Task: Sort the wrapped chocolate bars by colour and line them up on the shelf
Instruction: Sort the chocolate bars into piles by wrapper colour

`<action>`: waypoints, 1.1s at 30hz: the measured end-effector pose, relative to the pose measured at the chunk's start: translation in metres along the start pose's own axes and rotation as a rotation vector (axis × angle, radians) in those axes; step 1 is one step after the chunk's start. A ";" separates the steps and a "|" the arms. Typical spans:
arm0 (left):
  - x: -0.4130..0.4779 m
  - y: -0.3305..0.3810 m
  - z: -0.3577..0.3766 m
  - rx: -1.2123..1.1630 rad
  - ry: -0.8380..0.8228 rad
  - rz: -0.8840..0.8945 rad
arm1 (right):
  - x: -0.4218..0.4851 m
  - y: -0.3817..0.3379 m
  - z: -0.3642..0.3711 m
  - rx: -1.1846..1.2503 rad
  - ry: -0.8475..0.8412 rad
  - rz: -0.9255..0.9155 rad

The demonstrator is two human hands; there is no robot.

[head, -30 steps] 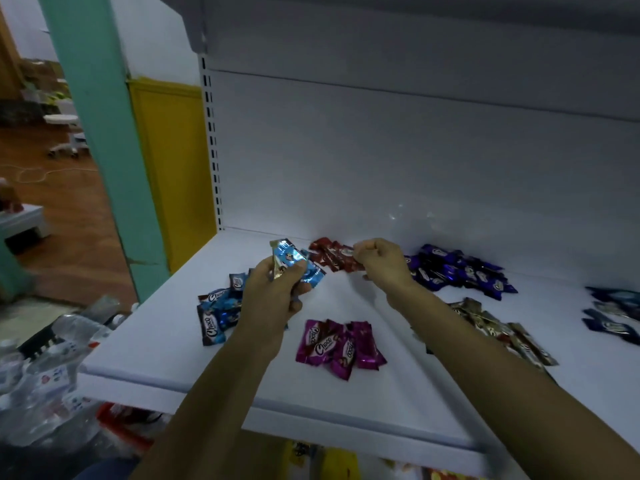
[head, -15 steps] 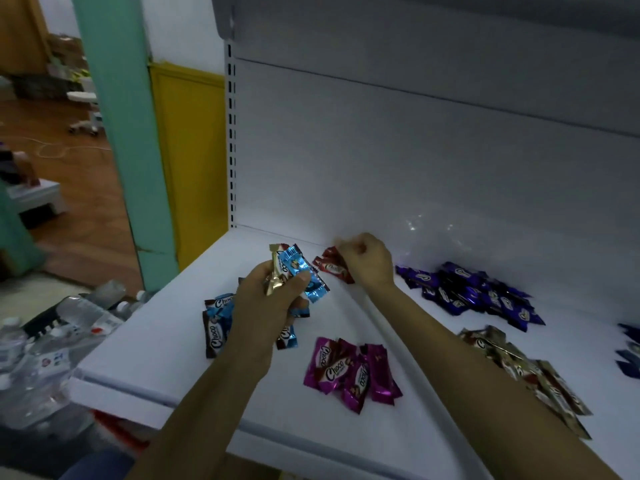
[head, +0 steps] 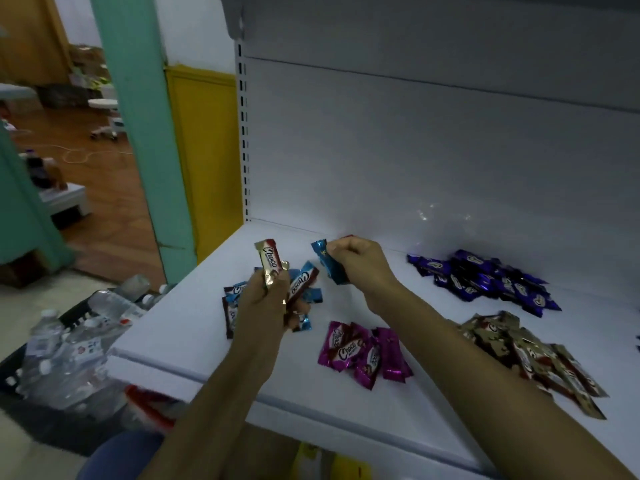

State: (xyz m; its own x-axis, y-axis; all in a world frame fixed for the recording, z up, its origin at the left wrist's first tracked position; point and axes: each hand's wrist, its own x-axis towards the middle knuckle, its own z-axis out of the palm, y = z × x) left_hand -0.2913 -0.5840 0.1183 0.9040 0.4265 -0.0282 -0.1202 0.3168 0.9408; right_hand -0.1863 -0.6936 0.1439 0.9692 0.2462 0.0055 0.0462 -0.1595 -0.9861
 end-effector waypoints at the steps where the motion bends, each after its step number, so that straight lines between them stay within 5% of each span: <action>1: -0.003 0.001 -0.006 0.033 0.024 0.024 | 0.001 0.001 0.007 -0.095 -0.002 -0.033; 6: -0.015 0.008 -0.026 0.023 0.153 0.049 | 0.006 0.009 0.039 -0.515 -0.081 -0.235; 9: -0.022 0.012 -0.031 -0.098 0.175 0.053 | -0.007 0.000 0.044 -0.364 -0.081 -0.259; 14: -0.024 0.013 -0.026 -0.072 0.118 0.099 | -0.039 -0.008 0.040 -0.251 -0.341 -0.221; 24: -0.022 0.004 -0.039 0.109 0.050 0.160 | -0.032 -0.008 0.019 0.049 0.007 -0.186; 28: -0.021 -0.002 -0.048 0.120 0.058 0.168 | -0.025 0.005 0.022 -0.285 0.108 -0.530; 33: -0.020 -0.005 -0.051 0.262 -0.011 0.242 | -0.021 0.022 0.026 -0.845 -0.211 -0.554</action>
State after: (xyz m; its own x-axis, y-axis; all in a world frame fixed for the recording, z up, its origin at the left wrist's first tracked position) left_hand -0.3294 -0.5513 0.0973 0.8665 0.4535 0.2084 -0.2234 -0.0209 0.9745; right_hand -0.2121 -0.6772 0.1174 0.7015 0.6396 0.3143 0.7075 -0.5720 -0.4151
